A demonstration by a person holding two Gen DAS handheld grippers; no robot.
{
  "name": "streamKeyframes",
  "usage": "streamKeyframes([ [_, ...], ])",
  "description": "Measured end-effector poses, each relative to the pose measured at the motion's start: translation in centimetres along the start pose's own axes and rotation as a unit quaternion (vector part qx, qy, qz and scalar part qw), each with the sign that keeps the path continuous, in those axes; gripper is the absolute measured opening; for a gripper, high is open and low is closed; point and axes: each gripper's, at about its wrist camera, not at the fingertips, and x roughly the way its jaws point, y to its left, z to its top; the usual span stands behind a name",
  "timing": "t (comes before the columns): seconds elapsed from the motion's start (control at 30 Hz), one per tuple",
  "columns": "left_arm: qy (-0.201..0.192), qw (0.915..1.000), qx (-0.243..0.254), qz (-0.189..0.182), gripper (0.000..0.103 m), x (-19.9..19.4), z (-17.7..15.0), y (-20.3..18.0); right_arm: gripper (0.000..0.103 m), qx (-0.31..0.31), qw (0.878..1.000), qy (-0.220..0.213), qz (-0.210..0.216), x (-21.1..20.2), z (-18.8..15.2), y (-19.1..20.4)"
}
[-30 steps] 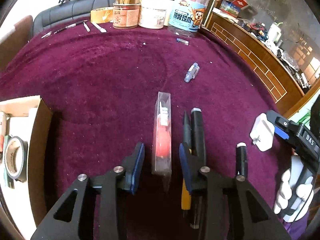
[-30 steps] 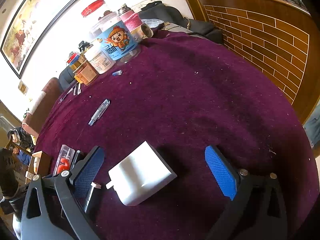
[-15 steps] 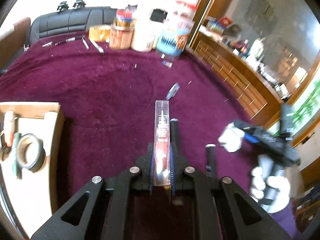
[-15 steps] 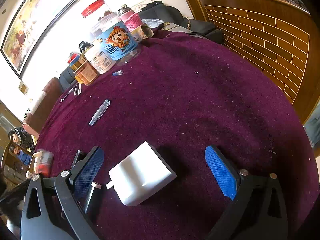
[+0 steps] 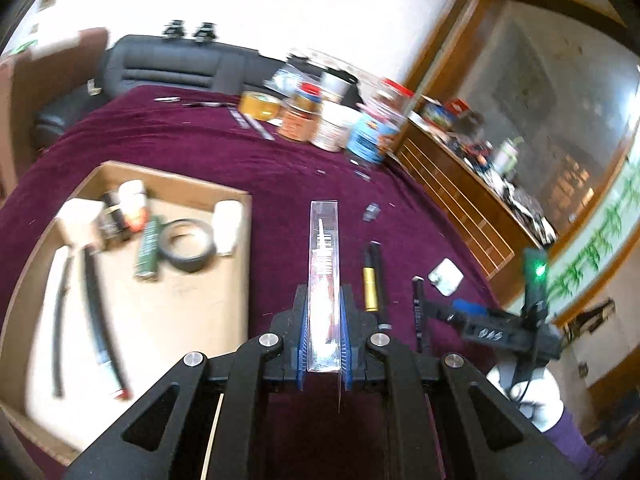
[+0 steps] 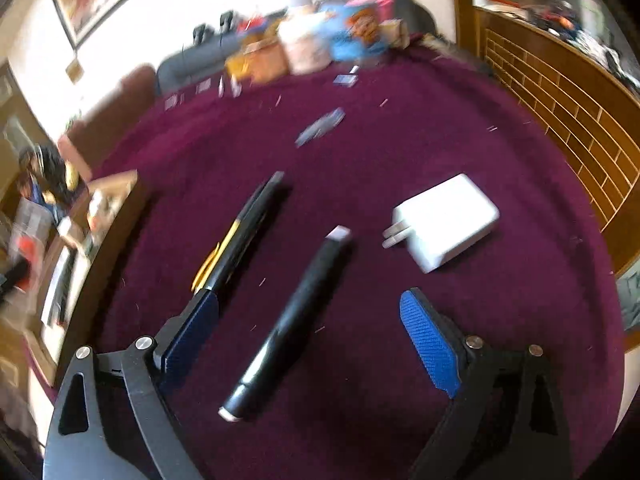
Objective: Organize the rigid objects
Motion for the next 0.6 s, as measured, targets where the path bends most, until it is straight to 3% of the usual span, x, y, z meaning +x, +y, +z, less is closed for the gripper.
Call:
streamKeyframes([
  [0.07, -0.008, 0.9998, -0.017, 0.012, 0.010, -1.3, -0.5, 1.8, 0.069, 0.001, 1.000, 0.015, -0.011, 1.2, -0.1, 0.8],
  [0.2, -0.023, 0.9981, -0.038, 0.042, 0.010, -3.3, -1.3, 4.8, 0.050, -0.034, 0.996, 0.016, -0.078, 2.1, -0.5, 2.8],
  [0.27, -0.030, 0.9969, -0.055, 0.049, 0.010, -4.2, -1.8, 6.5, 0.021, -0.038, 0.995, 0.009, -0.088, 1.8, -0.9, 3.1],
  [0.33, -0.034, 0.9954, -0.073, 0.053, 0.010, -4.7, -2.2, 8.0, 0.013, -0.026, 0.996, 0.005, -0.084, 1.5, -1.1, 2.5],
  [0.6, -0.020, 0.9940, -0.098, 0.046, 0.010, -4.0, -3.2, 9.9, 0.012, 0.046, 0.999, -0.012, 0.017, -1.2, -1.3, 0.5],
])
